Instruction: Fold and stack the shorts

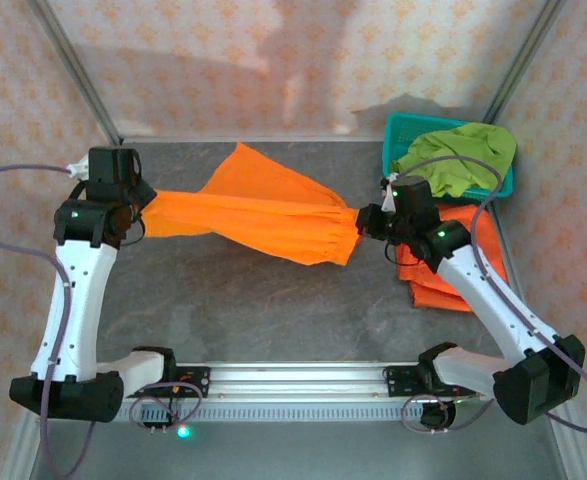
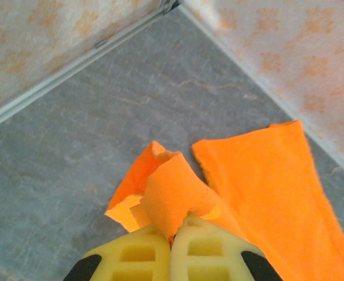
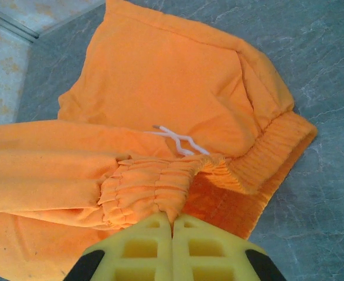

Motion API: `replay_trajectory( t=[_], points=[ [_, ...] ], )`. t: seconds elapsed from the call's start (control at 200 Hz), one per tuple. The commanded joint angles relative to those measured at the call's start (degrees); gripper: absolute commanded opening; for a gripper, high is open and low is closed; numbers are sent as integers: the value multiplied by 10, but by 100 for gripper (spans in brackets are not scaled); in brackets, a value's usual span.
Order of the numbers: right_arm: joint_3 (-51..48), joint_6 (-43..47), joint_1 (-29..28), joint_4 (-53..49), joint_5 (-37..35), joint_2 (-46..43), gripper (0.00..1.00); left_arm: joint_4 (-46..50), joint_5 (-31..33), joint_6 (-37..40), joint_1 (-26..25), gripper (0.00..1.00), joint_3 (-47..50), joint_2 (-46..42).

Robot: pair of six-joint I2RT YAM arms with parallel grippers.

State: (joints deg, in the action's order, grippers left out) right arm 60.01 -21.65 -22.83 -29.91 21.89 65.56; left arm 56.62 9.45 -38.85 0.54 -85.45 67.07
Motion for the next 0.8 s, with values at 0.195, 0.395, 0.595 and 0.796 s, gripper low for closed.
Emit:
replay_trajectory(
  t=[0.195, 0.395, 0.595, 0.796],
  points=[
    [-12, -60, 6, -23, -76, 16, 0, -3, 7, 50, -3, 0, -125, 130],
    [-2, -84, 6, -29, -111, 58, 0, 9, 30, 74, -26, 0, -228, 253],
    [3, -104, 13, -16, -124, 95, 0, 44, 51, 94, -42, 0, -361, 392],
    [-1, -117, 30, -3, -124, 132, 0, 96, 59, 102, -49, 0, -498, 536]
  ],
)
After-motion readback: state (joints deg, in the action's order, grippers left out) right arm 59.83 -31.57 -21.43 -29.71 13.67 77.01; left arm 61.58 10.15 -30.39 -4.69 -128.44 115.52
